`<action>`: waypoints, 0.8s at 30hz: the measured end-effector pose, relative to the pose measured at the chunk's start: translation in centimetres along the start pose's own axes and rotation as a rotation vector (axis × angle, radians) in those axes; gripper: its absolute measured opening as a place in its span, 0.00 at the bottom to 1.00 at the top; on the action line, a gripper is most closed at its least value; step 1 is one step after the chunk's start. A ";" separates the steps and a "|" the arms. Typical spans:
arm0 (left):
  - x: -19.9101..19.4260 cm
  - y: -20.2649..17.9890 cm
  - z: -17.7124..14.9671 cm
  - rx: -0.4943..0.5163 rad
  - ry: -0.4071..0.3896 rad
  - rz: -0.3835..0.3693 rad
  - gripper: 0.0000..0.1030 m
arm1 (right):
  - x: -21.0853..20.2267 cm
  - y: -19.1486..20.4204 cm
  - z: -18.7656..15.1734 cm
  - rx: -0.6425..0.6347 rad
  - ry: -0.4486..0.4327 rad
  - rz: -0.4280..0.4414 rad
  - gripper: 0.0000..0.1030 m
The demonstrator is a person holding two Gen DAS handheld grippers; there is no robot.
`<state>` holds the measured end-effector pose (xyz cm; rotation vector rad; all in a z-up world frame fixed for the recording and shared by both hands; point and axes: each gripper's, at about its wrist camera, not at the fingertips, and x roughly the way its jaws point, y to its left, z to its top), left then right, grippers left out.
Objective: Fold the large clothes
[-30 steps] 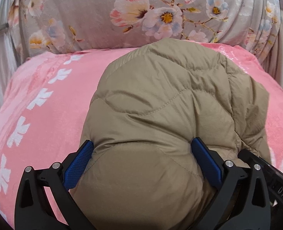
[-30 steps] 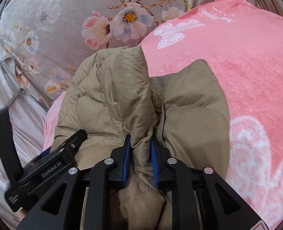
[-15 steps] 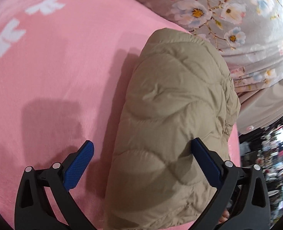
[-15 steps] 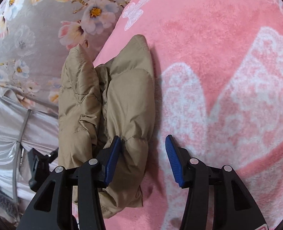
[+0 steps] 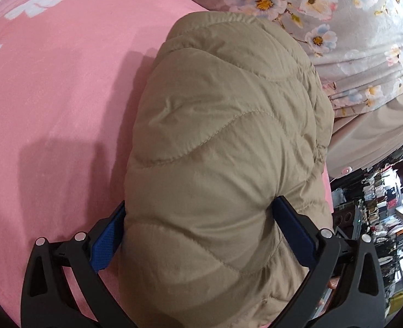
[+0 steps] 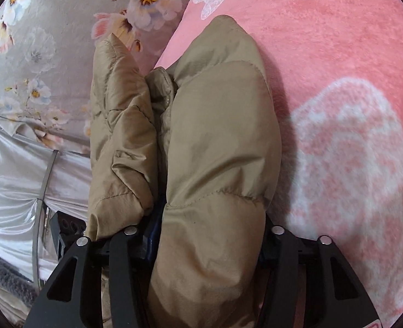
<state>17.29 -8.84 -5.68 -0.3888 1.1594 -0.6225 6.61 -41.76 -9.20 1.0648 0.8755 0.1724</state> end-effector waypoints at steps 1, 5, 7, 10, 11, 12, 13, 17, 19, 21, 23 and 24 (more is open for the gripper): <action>0.1 -0.4 0.1 0.014 -0.003 0.010 0.96 | 0.2 0.0 0.0 0.001 0.001 0.014 0.35; -0.8 -2.6 0.0 0.125 -0.057 0.092 0.82 | -0.4 1.9 -0.3 -0.076 -0.068 -0.017 0.16; -2.1 -3.9 0.1 0.197 -0.102 0.123 0.69 | -1.0 3.8 -0.5 -0.137 -0.119 -0.054 0.14; -4.3 -5.6 0.6 0.287 -0.179 0.147 0.61 | -2.1 6.7 -0.6 -0.224 -0.198 -0.063 0.13; -5.1 -6.1 0.9 0.314 -0.207 0.154 0.60 | -2.4 7.9 -0.6 -0.254 -0.223 -0.070 0.13; -5.8 -6.6 1.3 0.336 -0.233 0.160 0.59 | -2.6 9.2 -0.6 -0.289 -0.251 -0.074 0.13; -6.6 -6.9 1.5 0.355 -0.258 0.164 0.58 | -2.7 10.3 -0.6 -0.317 -0.273 -0.077 0.13; -9.4 -7.6 2.9 0.413 -0.361 0.180 0.56 | -2.5 14.6 -0.1 -0.439 -0.344 -0.082 0.13; -10.8 -7.7 4.0 0.438 -0.418 0.196 0.56 | -1.8 16.7 0.2 -0.496 -0.369 -0.079 0.13; -11.9 -7.4 5.0 0.458 -0.460 0.214 0.56 | -0.8 18.7 0.6 -0.547 -0.384 -0.070 0.13; -13.1 -6.7 6.1 0.480 -0.505 0.244 0.56 | 0.3 20.2 1.0 -0.578 -0.392 -0.058 0.13; -13.6 -6.1 7.0 0.490 -0.525 0.262 0.56 | 1.4 21.2 1.5 -0.589 -0.392 -0.050 0.13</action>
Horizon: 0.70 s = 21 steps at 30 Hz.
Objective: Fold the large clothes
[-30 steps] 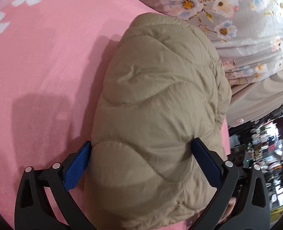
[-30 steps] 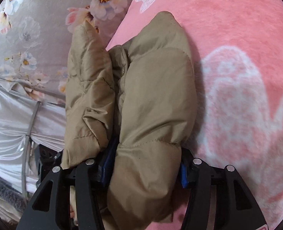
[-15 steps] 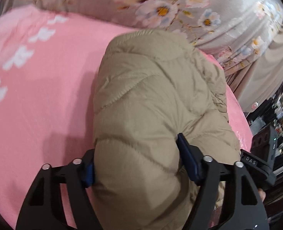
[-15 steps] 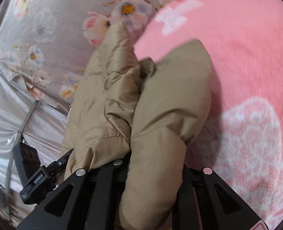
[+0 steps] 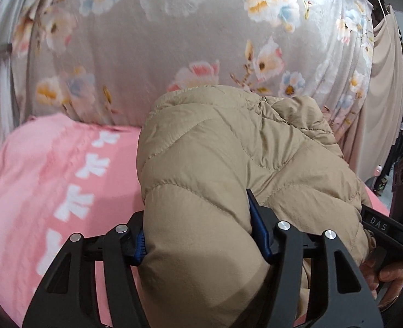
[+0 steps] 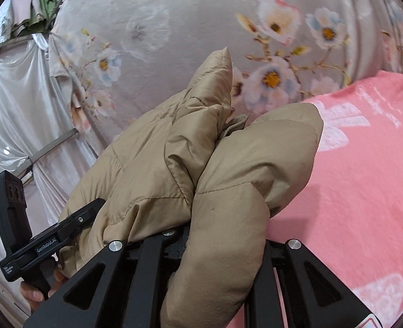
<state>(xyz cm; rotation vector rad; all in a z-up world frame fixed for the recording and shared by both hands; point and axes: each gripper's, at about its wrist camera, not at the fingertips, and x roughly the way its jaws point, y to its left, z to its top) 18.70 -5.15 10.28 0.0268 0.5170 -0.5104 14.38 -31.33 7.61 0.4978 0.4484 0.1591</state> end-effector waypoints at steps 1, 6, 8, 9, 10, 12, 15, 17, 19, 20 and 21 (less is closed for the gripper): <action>0.3 0.5 0.4 0.006 -0.010 0.010 0.56 | 0.7 0.4 0.3 -0.004 -0.004 0.008 0.13; 2.1 5.4 1.7 0.017 -0.061 0.061 0.56 | 6.2 2.5 0.7 -0.019 -0.015 0.048 0.13; 2.8 6.9 1.9 0.034 -0.068 0.079 0.56 | 8.5 3.1 0.6 -0.022 -0.009 0.051 0.13; 3.6 7.8 2.0 0.040 -0.066 0.096 0.56 | 9.4 3.3 0.5 -0.026 -0.005 0.049 0.13; 4.1 8.4 2.0 0.042 -0.065 0.104 0.56 | 10.5 3.6 0.4 -0.033 0.001 0.047 0.13; 5.3 9.6 1.7 0.037 -0.060 0.115 0.56 | 12.3 3.7 0.0 -0.042 0.016 0.046 0.13; 6.7 11.2 0.6 0.026 -0.057 0.110 0.56 | 14.3 3.5 -0.6 -0.051 0.038 0.042 0.13; 7.9 12.1 -0.4 0.018 -0.055 0.109 0.56 | 15.6 3.2 -1.2 -0.060 0.052 0.032 0.13; 8.9 12.9 -1.3 0.013 -0.050 0.113 0.56 | 16.8 2.9 -2.0 -0.064 0.070 0.020 0.13; 9.3 13.1 -1.6 0.012 -0.046 0.117 0.56 | 17.5 2.8 -2.4 -0.066 0.080 0.016 0.13; 9.8 13.4 -2.1 0.011 -0.042 0.121 0.56 | 17.9 2.6 -2.7 -0.066 0.086 0.012 0.13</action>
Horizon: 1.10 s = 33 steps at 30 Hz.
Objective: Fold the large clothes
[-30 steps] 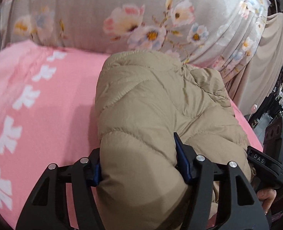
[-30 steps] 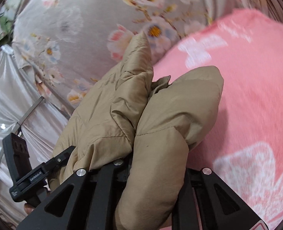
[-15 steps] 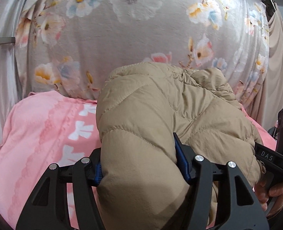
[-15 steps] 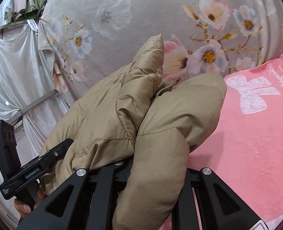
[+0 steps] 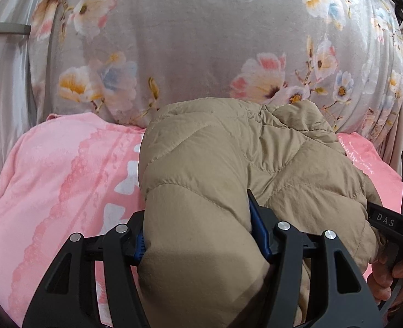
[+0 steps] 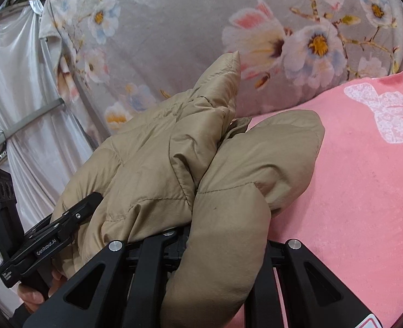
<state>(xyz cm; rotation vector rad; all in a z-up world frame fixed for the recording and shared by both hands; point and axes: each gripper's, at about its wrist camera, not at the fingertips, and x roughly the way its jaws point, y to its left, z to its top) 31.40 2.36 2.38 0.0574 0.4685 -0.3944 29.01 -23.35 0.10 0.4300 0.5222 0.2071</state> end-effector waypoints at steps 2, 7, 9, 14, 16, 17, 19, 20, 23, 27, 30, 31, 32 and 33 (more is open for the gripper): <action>0.6 0.3 -0.7 -0.001 0.008 0.006 0.56 | 1.0 -0.3 -0.7 -0.001 0.016 -0.007 0.13; 1.7 1.3 -2.5 -0.005 0.028 0.016 0.60 | 2.5 -0.8 -2.1 -0.002 0.052 -0.020 0.13; 2.0 1.9 -3.3 -0.021 0.046 0.012 0.63 | 3.2 -1.1 -2.6 0.003 0.079 -0.030 0.13; 2.3 3.6 -4.7 -0.091 0.091 -0.020 0.72 | 4.9 -2.3 -3.7 0.062 0.173 -0.033 0.17; 2.3 3.8 -5.1 -0.099 0.102 -0.015 0.78 | 5.0 -2.8 -3.9 0.085 0.190 -0.046 0.20; 2.2 3.7 -5.2 -0.102 0.109 -0.002 0.80 | 4.9 -2.9 -4.0 0.093 0.195 -0.047 0.30; 1.7 3.7 -5.2 -0.108 0.125 0.033 0.87 | 3.9 -3.1 -4.2 0.111 0.211 -0.078 0.44; 1.4 3.8 -5.2 -0.113 0.135 0.040 0.87 | 3.4 -3.3 -4.4 0.118 0.215 -0.090 0.55; -0.4 4.2 -5.2 -0.136 0.167 0.061 0.90 | -0.2 -3.9 -5.1 0.142 0.222 -0.125 0.60; -2.8 4.6 -4.5 -0.154 0.218 0.129 0.90 | -4.4 -3.9 -5.2 0.138 0.197 -0.195 0.59; -3.6 4.0 -3.0 -0.156 0.251 0.186 0.90 | -6.4 -1.1 -3.9 0.024 0.148 -0.283 0.41; -3.8 3.6 -2.4 -0.153 0.251 0.200 0.90 | -6.7 0.5 -3.3 -0.029 0.122 -0.297 0.37; -4.0 3.0 -1.7 -0.147 0.245 0.212 0.90 | -6.7 2.2 -2.7 -0.078 0.098 -0.298 0.34; -4.1 2.5 -1.3 -0.143 0.240 0.221 0.90 | -6.4 3.7 -2.2 -0.120 0.086 -0.286 0.27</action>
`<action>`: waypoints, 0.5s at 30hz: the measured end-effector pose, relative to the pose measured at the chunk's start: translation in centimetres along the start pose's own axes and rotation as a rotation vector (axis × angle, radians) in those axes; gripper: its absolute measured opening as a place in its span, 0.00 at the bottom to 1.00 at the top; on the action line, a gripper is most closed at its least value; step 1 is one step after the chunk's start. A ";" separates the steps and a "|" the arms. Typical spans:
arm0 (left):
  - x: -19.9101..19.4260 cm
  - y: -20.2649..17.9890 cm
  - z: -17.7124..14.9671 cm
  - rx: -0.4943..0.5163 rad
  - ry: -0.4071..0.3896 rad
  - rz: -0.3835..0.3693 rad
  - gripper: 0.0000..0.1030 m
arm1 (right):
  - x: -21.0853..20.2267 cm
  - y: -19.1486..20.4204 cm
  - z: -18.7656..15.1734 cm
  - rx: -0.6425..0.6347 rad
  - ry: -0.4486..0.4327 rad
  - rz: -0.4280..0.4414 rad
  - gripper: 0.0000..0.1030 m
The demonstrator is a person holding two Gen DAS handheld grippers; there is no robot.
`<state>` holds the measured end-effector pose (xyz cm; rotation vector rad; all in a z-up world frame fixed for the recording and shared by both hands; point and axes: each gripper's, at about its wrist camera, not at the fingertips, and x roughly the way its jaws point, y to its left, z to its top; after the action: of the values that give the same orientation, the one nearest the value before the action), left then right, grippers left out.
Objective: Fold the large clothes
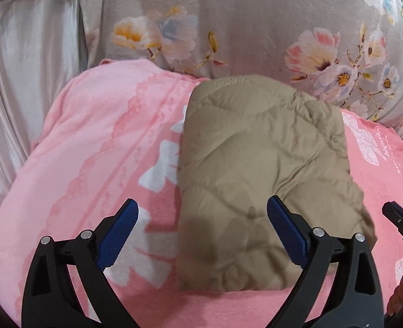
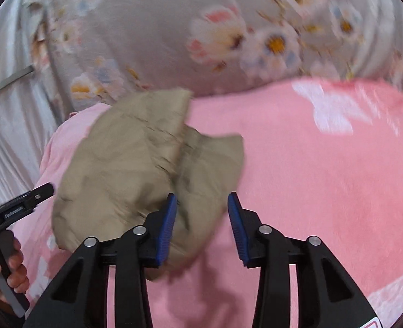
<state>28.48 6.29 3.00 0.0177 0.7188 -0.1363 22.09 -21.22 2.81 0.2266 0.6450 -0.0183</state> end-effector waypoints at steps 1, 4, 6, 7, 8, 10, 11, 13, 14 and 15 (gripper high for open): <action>-0.3 -0.8 0.5 0.005 -0.007 0.016 0.91 | 0.0 1.3 0.4 -0.035 -0.012 0.007 0.23; 0.3 -2.5 1.3 0.017 0.003 0.046 0.93 | 1.6 4.3 1.2 -0.105 -0.012 0.010 0.18; 1.4 -3.1 1.5 0.008 0.028 0.053 0.93 | 3.4 5.6 1.4 -0.129 0.007 -0.007 0.14; 2.4 -3.1 1.4 -0.006 0.049 0.061 0.93 | 4.6 6.0 1.2 -0.142 0.021 -0.020 0.13; 3.2 -3.1 1.2 -0.019 0.063 0.065 0.93 | 5.5 6.3 1.0 -0.145 0.032 -0.027 0.11; 4.5 -2.8 0.8 -0.035 0.088 0.077 0.93 | 7.3 6.1 0.5 -0.146 0.052 -0.043 0.08; 5.1 -2.6 0.5 -0.043 0.091 0.069 0.94 | 7.8 6.0 0.1 -0.147 0.053 -0.055 0.05; 5.6 -2.4 0.1 -0.055 0.087 0.051 0.96 | 8.7 5.2 -0.5 -0.141 0.056 -0.071 0.04; 5.8 -2.4 0.0 -0.054 0.086 0.044 0.96 | 9.3 4.8 -0.7 -0.132 0.062 -0.071 0.04; 6.1 -2.5 -0.1 -0.050 0.088 0.037 0.96 | 9.7 4.5 -0.8 -0.125 0.066 -0.072 0.04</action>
<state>32.64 3.06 -0.99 -0.0106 0.8091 -0.0829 29.75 -16.13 -2.66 0.0832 0.7168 -0.0396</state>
